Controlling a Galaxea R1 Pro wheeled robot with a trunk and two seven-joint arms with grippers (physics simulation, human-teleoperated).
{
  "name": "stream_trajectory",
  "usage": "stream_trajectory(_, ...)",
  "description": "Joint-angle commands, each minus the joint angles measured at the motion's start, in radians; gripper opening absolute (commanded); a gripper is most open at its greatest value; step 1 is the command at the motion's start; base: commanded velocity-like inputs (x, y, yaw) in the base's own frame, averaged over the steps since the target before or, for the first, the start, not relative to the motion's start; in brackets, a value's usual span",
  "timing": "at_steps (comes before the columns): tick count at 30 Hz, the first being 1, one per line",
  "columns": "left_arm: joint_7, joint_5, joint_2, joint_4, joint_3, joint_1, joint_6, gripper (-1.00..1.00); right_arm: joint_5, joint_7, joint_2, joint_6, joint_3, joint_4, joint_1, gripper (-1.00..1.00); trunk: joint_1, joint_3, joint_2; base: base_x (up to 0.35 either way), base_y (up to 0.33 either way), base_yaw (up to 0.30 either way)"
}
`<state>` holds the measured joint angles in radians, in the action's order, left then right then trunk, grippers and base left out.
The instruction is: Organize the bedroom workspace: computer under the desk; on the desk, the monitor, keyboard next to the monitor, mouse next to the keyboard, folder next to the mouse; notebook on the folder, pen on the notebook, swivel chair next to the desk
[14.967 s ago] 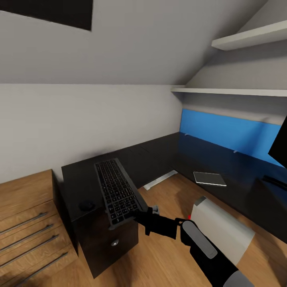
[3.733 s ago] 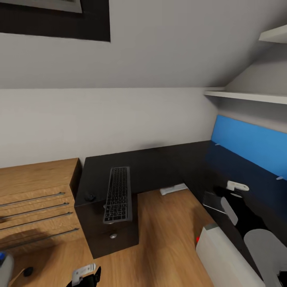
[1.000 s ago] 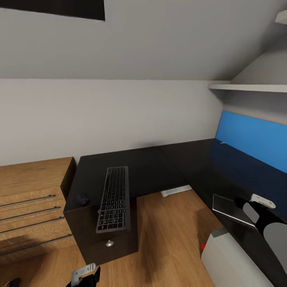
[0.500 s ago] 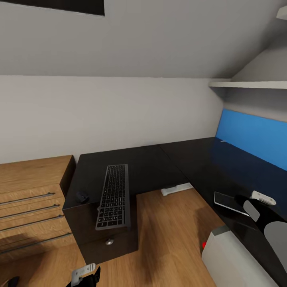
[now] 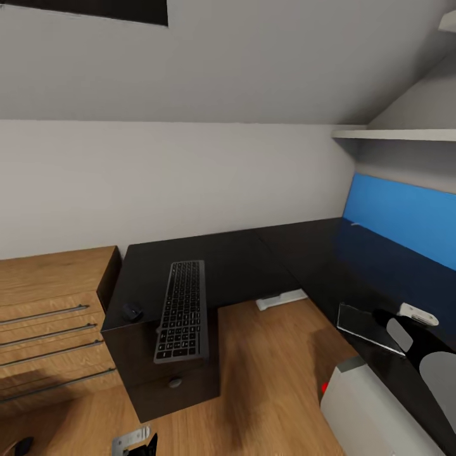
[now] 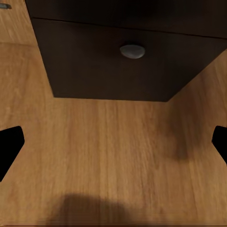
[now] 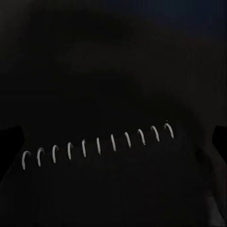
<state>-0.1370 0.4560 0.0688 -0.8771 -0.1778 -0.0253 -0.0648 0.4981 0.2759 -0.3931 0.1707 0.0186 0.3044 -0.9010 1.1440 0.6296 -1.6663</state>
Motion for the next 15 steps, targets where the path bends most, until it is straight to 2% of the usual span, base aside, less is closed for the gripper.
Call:
stream_trajectory(1, -0.009, 0.01, 0.002, 0.0, -0.007, -0.001, -0.006, 1.0, 0.014, 0.003, 0.0, 0.006, 0.0, -0.039, 0.001, 1.0, 0.0, 0.001, 0.0, -0.18, 0.146, 0.0)
stream_trajectory(15, -0.009, 0.01, 0.002, 0.001, -0.008, -0.001, -0.006, 1.0, 0.014, 0.003, 0.002, 0.003, 0.0, -0.037, 0.001, 1.0, 0.0, 0.001, 0.0, -0.045, 0.051, 0.0)
